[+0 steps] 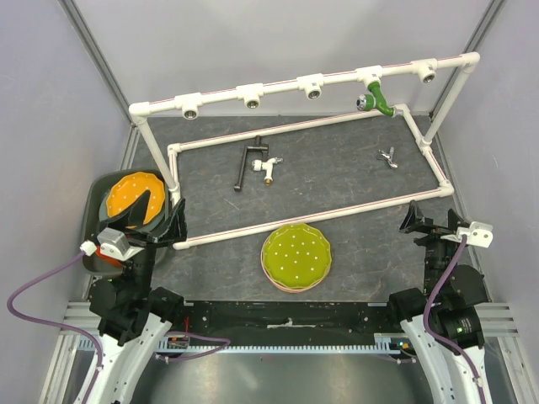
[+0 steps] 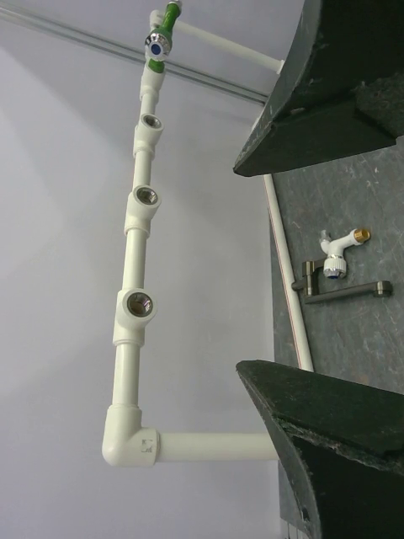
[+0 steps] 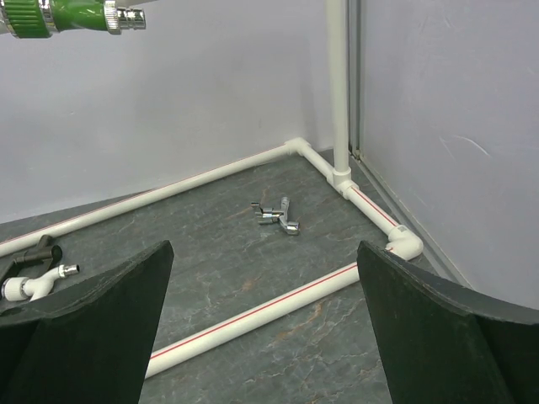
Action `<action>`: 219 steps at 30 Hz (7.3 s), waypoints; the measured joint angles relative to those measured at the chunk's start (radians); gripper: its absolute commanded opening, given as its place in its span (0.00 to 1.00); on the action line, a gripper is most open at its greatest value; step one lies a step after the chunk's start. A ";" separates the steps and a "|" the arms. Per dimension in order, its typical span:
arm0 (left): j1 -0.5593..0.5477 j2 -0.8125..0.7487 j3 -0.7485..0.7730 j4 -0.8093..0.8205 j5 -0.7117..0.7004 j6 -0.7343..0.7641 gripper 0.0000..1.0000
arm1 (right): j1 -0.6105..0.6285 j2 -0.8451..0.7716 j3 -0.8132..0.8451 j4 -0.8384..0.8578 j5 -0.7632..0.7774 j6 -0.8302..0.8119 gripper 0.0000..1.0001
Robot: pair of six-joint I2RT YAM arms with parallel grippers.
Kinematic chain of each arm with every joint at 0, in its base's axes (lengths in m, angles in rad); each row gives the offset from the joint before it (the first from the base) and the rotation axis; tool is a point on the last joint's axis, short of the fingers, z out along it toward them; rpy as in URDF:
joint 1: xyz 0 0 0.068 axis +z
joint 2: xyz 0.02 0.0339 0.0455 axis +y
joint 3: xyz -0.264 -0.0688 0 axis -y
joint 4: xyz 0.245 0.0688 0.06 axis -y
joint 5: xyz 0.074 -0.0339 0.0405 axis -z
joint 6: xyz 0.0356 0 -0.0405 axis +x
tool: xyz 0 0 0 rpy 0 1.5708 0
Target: Install the water faucets
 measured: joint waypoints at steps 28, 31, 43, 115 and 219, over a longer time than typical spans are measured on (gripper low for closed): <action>-0.001 0.000 0.055 -0.162 0.042 -0.083 0.93 | -0.010 0.521 0.219 -0.143 -0.334 0.235 0.98; -0.013 0.000 0.055 -0.183 0.042 -0.085 0.93 | -0.009 0.610 0.220 -0.151 -0.333 0.317 0.98; -0.077 0.000 0.063 -0.222 0.012 -0.083 0.92 | -0.073 1.051 0.183 0.138 -0.132 0.497 0.84; -0.078 0.000 0.081 -0.254 -0.034 -0.040 0.88 | -0.278 2.047 0.800 0.432 -0.174 0.465 0.21; -0.402 1.221 0.303 0.205 0.276 -0.835 0.02 | 0.354 0.821 -0.085 0.760 -0.976 0.298 0.01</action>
